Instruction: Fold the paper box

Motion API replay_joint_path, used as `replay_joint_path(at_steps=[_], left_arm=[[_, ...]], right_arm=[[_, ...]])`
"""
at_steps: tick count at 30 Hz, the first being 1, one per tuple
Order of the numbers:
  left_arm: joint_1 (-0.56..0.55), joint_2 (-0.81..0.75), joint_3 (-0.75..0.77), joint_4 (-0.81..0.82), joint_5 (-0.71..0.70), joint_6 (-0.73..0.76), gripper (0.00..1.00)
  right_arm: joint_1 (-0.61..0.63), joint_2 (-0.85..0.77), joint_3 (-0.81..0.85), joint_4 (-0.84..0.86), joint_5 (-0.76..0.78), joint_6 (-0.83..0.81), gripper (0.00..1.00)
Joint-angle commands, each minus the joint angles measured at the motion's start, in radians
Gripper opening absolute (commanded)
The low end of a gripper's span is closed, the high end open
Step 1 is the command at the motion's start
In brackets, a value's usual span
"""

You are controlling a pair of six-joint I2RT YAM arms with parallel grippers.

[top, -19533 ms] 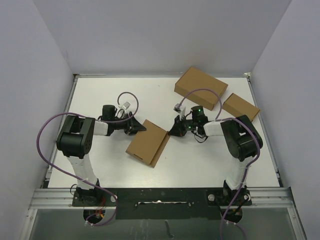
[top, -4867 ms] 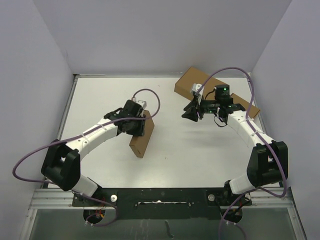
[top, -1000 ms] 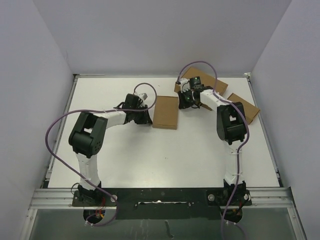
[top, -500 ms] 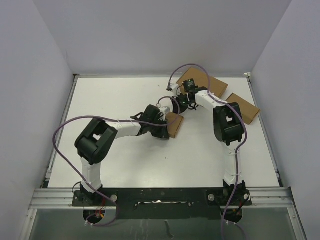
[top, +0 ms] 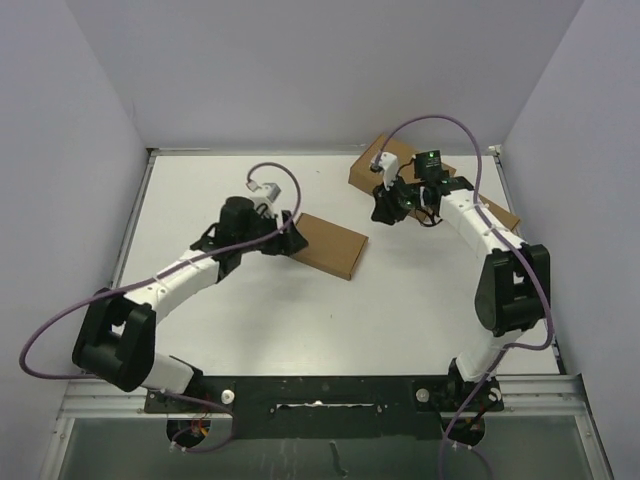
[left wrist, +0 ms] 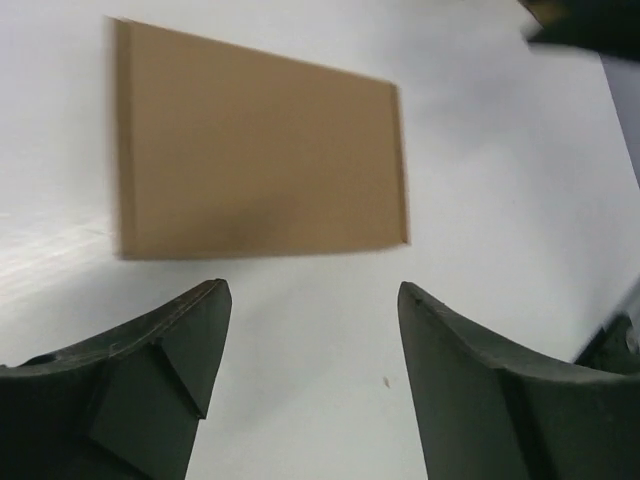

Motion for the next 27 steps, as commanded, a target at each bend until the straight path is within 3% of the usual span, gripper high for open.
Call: replay_joint_path(at_steps=[1,3,6,8,14,19,27], left_arm=[[0.178,0.047,0.046,0.052,-0.019,-0.040,0.69],[0.212,0.136,0.098,0.065,0.014,-0.033,0.73],[0.239,0.249,0.173,0.083,0.051,-0.008,0.74],[0.258,0.307,0.207,0.100,0.087,0.000,0.74],[0.279,0.407,0.234,0.144,0.160,-0.032,0.72],[0.272,0.468,0.241,0.148,0.215,-0.060,0.64],[0.225,0.446,0.186,0.143,0.273,-0.069,0.51]], right_arm=[[0.000,-0.059,-0.168,0.053,-0.199,0.089,0.35],[-0.048,-0.055,-0.241,0.145,-0.318,0.244,0.56],[-0.083,-0.039,-0.293,0.232,-0.371,0.406,0.71],[-0.083,-0.021,-0.305,0.273,-0.373,0.470,0.75],[-0.071,0.100,-0.261,0.280,-0.318,0.588,0.76],[-0.056,0.163,-0.209,0.255,-0.278,0.594,0.72],[-0.051,0.181,-0.170,0.196,-0.205,0.537,0.59]])
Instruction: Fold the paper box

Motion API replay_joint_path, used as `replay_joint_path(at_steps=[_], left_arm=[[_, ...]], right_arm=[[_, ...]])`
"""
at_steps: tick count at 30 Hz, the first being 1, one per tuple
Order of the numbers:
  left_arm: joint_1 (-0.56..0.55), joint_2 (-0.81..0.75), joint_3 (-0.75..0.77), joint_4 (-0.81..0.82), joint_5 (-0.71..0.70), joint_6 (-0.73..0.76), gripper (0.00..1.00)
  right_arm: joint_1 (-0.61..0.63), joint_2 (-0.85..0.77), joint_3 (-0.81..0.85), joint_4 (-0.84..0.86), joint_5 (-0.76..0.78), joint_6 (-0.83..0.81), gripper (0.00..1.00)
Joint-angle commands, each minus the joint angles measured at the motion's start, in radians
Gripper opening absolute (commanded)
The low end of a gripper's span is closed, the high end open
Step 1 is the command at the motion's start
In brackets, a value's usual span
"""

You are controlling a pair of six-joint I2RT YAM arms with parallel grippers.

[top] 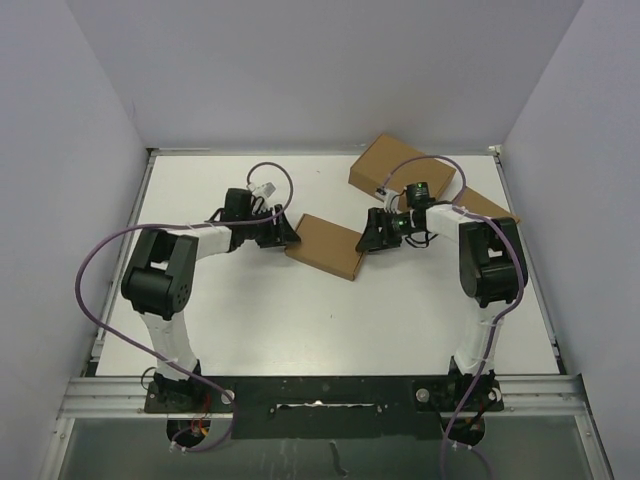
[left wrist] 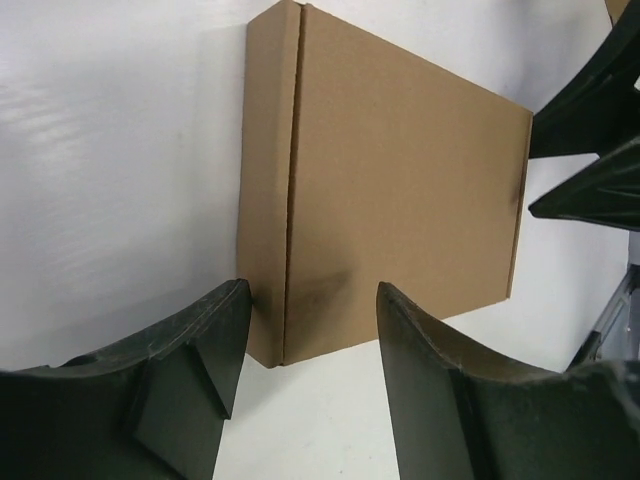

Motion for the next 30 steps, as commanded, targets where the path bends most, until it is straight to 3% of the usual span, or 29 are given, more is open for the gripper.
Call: replay_joint_path(at_steps=[1,5,14,17,21,30], left_arm=[[-0.038,-0.039,-0.035,0.056,0.059,-0.013,0.50],[-0.091,-0.092,-0.102,0.069,0.042,-0.022,0.50],[-0.150,-0.134,-0.136,0.052,0.013,-0.049,0.51],[-0.148,-0.161,-0.129,0.008,-0.008,-0.049,0.53],[-0.136,-0.262,-0.148,-0.071,-0.094,-0.039,0.58],[-0.077,-0.604,-0.157,-0.128,-0.177,0.048,0.66]], right_arm=[[0.001,-0.008,0.049,-0.037,0.048,-0.037,0.56],[-0.010,-0.020,0.053,-0.069,0.074,-0.080,0.48],[-0.018,-0.034,0.045,-0.102,0.103,-0.126,0.40],[-0.021,-0.045,0.052,-0.110,0.109,-0.146,0.41],[-0.046,-0.087,0.078,-0.148,0.116,-0.205,0.49],[-0.074,-0.312,0.103,-0.242,0.173,-0.444,0.56]])
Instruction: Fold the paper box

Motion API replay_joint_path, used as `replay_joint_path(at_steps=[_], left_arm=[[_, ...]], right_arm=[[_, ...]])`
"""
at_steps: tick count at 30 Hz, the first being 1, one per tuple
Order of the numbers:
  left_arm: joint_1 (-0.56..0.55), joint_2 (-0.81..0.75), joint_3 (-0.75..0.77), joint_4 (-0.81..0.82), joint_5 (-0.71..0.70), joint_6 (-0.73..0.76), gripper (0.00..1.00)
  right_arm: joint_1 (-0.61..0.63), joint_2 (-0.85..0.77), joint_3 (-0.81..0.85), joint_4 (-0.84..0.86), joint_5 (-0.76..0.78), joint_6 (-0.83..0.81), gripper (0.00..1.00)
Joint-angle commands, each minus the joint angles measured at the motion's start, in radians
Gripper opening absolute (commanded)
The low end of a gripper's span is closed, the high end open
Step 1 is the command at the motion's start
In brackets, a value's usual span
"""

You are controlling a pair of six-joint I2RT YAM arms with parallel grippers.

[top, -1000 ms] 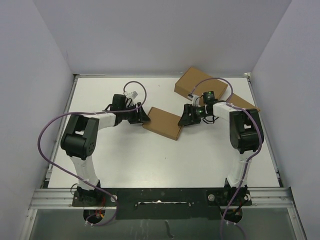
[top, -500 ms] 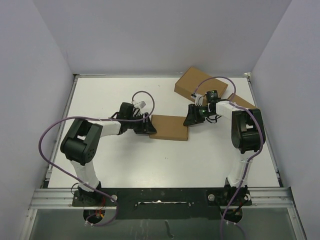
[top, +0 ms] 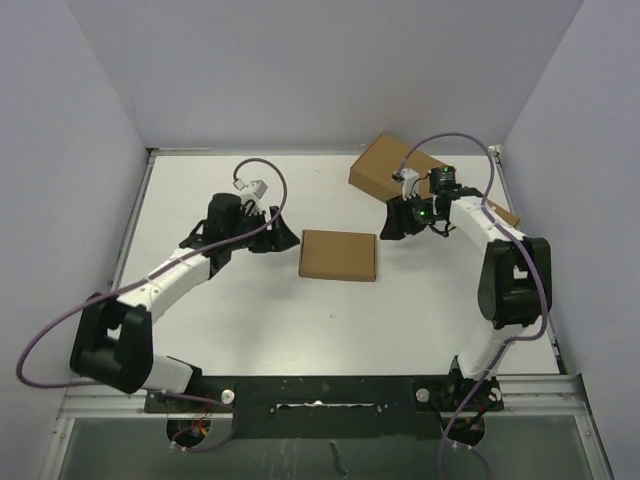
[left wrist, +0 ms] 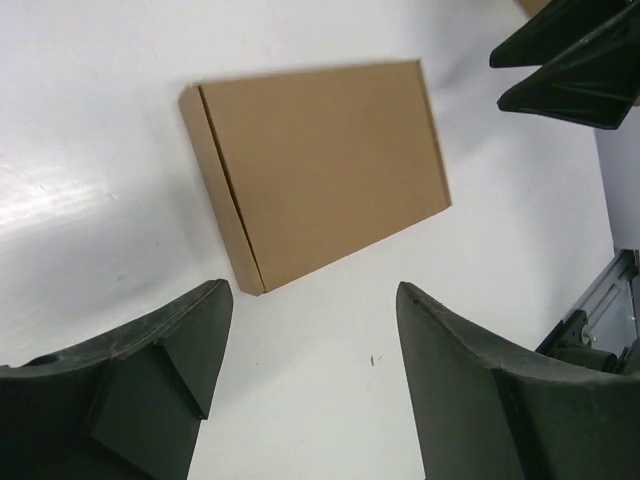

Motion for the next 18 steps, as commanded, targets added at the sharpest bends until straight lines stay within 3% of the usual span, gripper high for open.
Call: replay_joint_path(at_steps=[1,4,6,7,10,13,18], left_arm=[[0.042,-0.220,0.030,0.015,-0.050,0.079,0.72],[0.075,-0.337,0.023,0.062,-0.066,0.135,0.95],[0.106,-0.405,0.008,0.105,-0.081,0.126,0.98],[0.130,-0.441,0.006,0.121,-0.073,0.117,0.98],[0.187,-0.469,0.077,0.076,-0.004,0.102,0.98],[0.209,-0.450,0.201,-0.051,0.027,0.071,0.98],[0.213,-0.435,0.366,-0.167,0.095,0.061,0.98]], right_arm=[[-0.008,-0.206,0.064,-0.053,0.049,-0.204,0.57],[-0.023,-0.362,0.080,-0.085,0.091,-0.372,0.70],[-0.061,-0.449,0.086,-0.071,0.090,-0.448,0.86],[-0.074,-0.490,0.089,-0.059,0.101,-0.462,0.99],[-0.103,-0.558,0.150,-0.091,0.103,-0.442,0.98],[-0.136,-0.525,0.361,-0.240,0.018,-0.293,0.98],[-0.160,-0.537,0.543,-0.247,-0.035,-0.044,0.98]])
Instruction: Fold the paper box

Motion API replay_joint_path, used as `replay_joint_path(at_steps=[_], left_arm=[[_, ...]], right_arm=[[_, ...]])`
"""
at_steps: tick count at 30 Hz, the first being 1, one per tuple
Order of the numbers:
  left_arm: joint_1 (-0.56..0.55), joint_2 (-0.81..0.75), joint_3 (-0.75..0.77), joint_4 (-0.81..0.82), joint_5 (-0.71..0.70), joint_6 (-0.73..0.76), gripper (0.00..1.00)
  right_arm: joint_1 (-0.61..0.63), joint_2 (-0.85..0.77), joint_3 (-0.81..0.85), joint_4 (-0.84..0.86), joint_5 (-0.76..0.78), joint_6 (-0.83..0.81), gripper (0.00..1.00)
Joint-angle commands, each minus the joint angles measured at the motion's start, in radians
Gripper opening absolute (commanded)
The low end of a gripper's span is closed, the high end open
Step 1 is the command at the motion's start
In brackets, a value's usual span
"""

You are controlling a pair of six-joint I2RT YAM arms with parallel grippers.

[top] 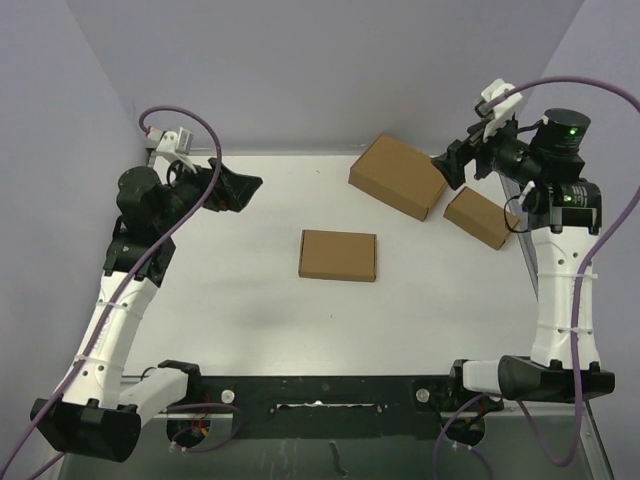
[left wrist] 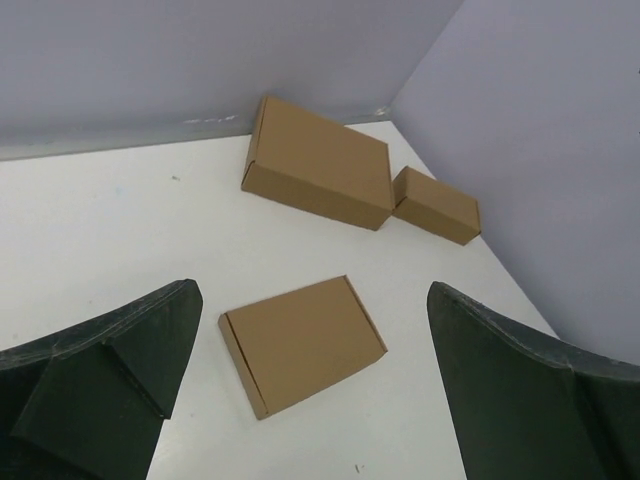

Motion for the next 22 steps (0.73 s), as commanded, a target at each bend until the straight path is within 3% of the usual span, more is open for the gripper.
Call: replay_joint_path(at_steps=[1,5,9,13,22], left_arm=[[0.008,0.002,0.164,-0.103,0.092,-0.012,0.98],[0.009,-0.001,0.252,-0.197,0.107,0.018,0.98],[0.013,-0.006,0.282,-0.242,0.119,0.037,0.98],[0.016,-0.003,0.281,-0.253,0.140,0.034,0.98],[0.032,-0.003,0.253,-0.250,0.164,0.028,0.98]], right_arm=[[-0.010,-0.005,0.146,-0.083,-0.087,0.196,0.98],[-0.020,-0.023,0.158,-0.074,-0.089,0.270,0.98],[-0.021,-0.051,0.125,-0.032,0.084,0.447,0.98],[-0.027,-0.073,0.106,-0.037,0.126,0.451,0.98],[-0.048,-0.094,0.067,-0.018,0.060,0.441,0.98]])
